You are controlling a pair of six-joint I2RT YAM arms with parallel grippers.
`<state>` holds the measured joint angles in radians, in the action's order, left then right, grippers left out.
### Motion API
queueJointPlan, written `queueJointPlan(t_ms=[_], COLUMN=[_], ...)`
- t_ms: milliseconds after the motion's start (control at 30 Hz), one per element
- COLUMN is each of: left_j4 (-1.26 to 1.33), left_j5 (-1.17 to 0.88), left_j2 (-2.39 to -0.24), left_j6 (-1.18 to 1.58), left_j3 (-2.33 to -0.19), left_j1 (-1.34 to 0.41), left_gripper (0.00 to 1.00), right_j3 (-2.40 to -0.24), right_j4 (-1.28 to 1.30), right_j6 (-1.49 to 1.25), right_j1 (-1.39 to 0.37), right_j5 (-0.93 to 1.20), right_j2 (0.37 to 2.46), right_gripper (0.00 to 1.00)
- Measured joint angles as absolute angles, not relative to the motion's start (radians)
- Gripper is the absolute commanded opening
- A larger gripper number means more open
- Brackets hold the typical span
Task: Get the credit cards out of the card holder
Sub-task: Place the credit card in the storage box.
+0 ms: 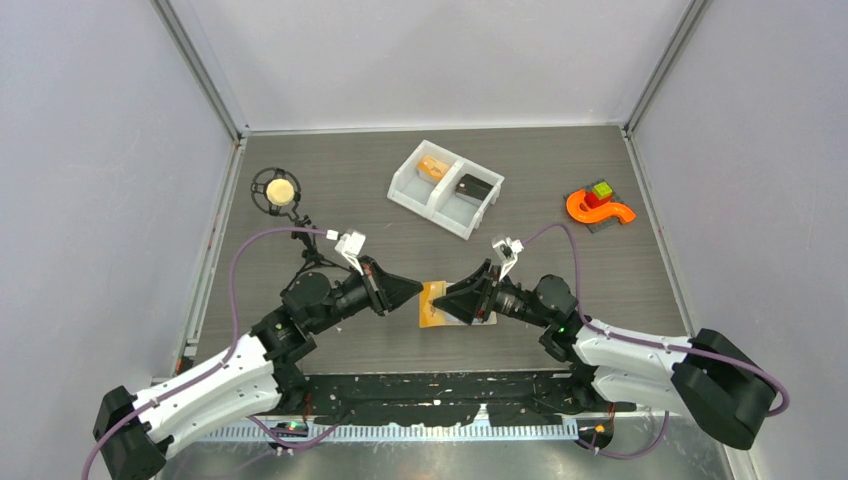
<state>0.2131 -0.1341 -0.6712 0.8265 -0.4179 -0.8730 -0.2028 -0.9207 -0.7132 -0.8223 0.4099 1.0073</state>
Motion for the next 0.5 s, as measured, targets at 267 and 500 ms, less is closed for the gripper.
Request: queueJointPlan(t_ms=[267,500], left_j4=[0.229,-0.057], left_j5=[-0.080,-0.111], left_j2=[-0.653,-0.574], left_j6=[0.863,0.739], left_j3=[-0.396,-0.513], left_j1=[-0.870,-0.867], left_gripper=[0.29,0.51], right_j3=[-0.204,-0.289], right_j4=[-1.107,-0.868], right_j6=[-0.761,-0.605], right_j1=[-0.815,-0.810], right_j5=[0.458,0.655], right_j2=[1.100,1.029], right_gripper=[0.05,0.05])
